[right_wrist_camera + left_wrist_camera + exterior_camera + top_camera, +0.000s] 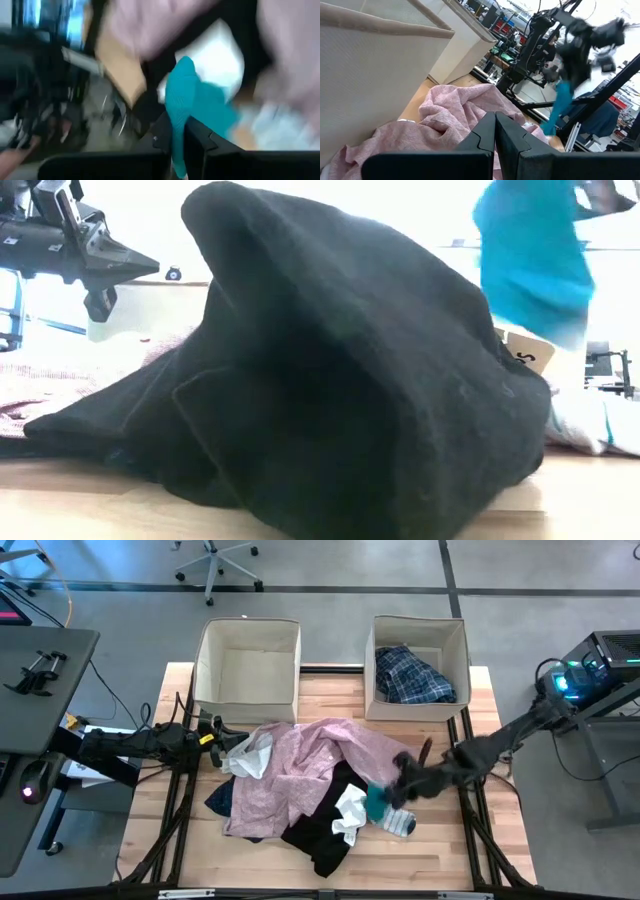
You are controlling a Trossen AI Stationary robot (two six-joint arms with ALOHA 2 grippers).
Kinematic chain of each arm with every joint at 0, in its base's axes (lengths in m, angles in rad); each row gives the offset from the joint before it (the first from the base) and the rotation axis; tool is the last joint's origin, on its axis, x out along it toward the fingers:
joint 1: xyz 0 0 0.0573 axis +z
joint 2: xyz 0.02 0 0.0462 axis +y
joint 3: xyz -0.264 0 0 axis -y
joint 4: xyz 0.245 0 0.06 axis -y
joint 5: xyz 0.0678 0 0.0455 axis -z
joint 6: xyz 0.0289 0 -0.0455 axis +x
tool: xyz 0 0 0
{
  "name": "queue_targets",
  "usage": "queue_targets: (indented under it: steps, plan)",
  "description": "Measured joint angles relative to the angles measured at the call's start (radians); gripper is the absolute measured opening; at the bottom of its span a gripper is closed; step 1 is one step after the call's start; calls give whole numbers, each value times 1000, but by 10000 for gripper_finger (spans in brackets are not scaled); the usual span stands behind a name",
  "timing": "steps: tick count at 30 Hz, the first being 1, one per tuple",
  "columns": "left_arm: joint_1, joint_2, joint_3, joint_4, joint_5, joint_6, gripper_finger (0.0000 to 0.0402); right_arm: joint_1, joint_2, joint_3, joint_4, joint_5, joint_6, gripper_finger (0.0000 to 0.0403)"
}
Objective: Sort clothes
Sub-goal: Put the blue sock into the top right laundry bin
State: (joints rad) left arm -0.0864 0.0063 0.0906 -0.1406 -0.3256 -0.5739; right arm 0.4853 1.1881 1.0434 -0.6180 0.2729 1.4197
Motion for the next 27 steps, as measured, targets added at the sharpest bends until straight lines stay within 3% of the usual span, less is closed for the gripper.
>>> queue_targets:
  steps: [6,11,17,22,27]
  plan:
    - [0,0,0,0,-2,0,0,-134,0,339,-404,388,-284,6]
    - [0,0,0,-7,-2,1,0,-318,0,516,-547,559,-616,15]
    - [0,0,0,-14,-5,1,0,-640,0,549,-558,494,-954,16]
    - [0,0,0,-16,-5,1,0,-890,4,447,-555,398,-1068,23]
    - [0,0,0,-21,-5,-1,0,-1079,5,298,-505,258,-1133,71]
